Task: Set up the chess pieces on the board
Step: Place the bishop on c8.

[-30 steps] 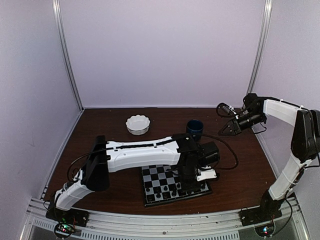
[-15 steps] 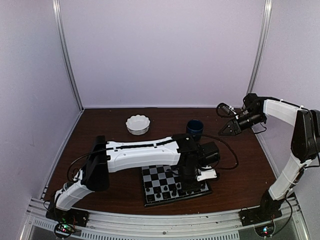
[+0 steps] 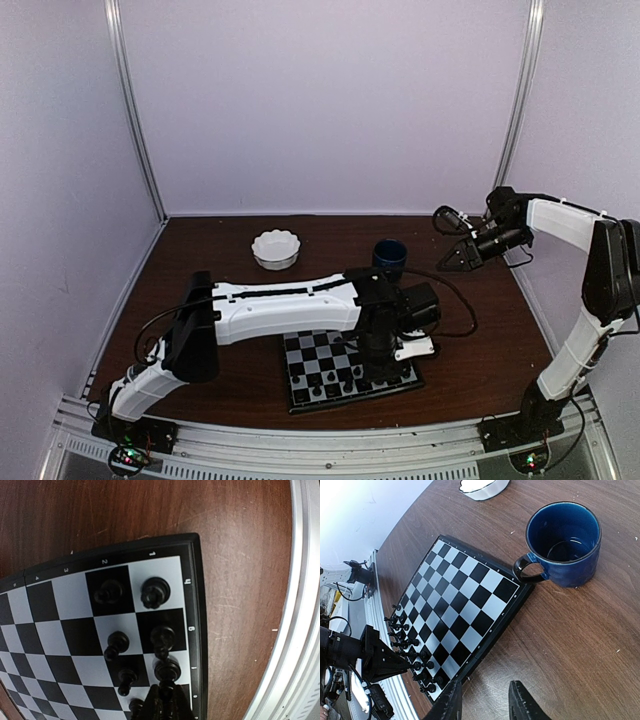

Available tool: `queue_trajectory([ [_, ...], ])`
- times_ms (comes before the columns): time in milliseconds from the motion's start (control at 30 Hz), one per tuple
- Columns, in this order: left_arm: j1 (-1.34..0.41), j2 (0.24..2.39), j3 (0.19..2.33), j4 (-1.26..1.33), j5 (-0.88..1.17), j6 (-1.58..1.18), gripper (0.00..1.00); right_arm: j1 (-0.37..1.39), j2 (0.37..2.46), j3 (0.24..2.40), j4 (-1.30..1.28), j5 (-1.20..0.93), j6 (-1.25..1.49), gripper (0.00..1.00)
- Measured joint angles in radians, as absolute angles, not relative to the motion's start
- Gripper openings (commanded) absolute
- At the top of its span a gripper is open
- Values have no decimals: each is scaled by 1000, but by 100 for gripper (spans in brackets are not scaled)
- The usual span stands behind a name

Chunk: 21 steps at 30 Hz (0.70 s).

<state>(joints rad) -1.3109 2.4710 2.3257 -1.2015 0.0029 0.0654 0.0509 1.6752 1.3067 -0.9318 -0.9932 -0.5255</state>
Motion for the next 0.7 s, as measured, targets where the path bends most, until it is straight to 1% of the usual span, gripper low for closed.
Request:
queue_trajectory([
  [267, -1311, 2467, 2316, -1193, 22, 66, 9, 51, 1675, 1307, -932, -995, -527, 34],
  [500, -1309, 2463, 2294, -1187, 38, 65, 22, 51, 1675, 1307, -933, -995, -527, 34],
  [700, -1309, 2457, 2284, -1187, 25, 65, 28, 51, 1675, 1323, -950, -994, -529, 35],
])
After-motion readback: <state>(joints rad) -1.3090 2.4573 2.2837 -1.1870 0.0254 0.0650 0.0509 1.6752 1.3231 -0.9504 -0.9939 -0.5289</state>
